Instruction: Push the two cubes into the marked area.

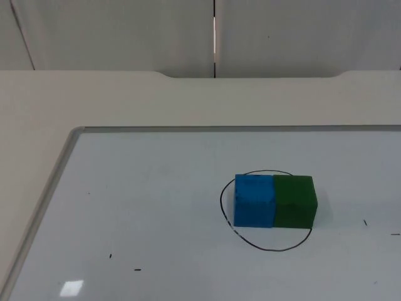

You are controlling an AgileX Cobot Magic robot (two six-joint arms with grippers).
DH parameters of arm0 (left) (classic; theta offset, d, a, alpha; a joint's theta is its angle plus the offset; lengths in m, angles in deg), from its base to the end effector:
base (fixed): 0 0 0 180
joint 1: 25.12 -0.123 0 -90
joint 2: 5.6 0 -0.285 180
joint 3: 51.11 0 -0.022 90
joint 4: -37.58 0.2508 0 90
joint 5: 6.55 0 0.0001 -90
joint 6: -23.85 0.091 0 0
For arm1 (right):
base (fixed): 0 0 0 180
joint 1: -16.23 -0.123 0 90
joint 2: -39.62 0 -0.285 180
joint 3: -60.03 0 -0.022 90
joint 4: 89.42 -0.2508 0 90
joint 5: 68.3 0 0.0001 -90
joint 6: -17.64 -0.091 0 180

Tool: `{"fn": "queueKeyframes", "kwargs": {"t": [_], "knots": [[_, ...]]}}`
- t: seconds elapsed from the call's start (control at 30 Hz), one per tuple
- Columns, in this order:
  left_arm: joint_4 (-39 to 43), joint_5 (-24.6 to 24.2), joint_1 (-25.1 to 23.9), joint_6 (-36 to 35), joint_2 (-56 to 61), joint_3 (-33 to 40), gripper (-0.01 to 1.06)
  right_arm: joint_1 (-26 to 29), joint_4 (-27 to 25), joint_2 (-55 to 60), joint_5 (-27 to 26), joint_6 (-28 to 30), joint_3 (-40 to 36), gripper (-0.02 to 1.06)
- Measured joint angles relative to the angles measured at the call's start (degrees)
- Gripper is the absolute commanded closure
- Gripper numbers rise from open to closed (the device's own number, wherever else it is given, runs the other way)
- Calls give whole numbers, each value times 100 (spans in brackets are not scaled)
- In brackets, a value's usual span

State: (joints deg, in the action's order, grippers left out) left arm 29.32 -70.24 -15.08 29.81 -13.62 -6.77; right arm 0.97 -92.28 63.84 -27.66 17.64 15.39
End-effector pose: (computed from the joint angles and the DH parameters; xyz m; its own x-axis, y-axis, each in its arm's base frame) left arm -0.0177 -0.0088 0.2940 -0.4170 0.1139 -0.9017 0.3039 0.9525 -0.0202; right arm 0.0492 0.0165 0.3205 -0.3323 -0.0514 -0.9418 -0.2802 0.9588 0.0465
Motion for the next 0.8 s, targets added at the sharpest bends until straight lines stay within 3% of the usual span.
{"fn": "queueKeyframes", "kwargs": {"t": [0.27,0.43,0.63,0.8], "knots": [[73,101,0,-30,0,424,105,0,-245,-843,600,227,-10,105],[80,141,0,-45,0,423,105,0,-270,-1386,1271,273,-15,105],[80,152,0,-45,0,423,105,0,37,-1623,1854,273,-15,105],[95,152,0,-45,0,423,105,0,224,-1623,2042,258,-219,105]]}}
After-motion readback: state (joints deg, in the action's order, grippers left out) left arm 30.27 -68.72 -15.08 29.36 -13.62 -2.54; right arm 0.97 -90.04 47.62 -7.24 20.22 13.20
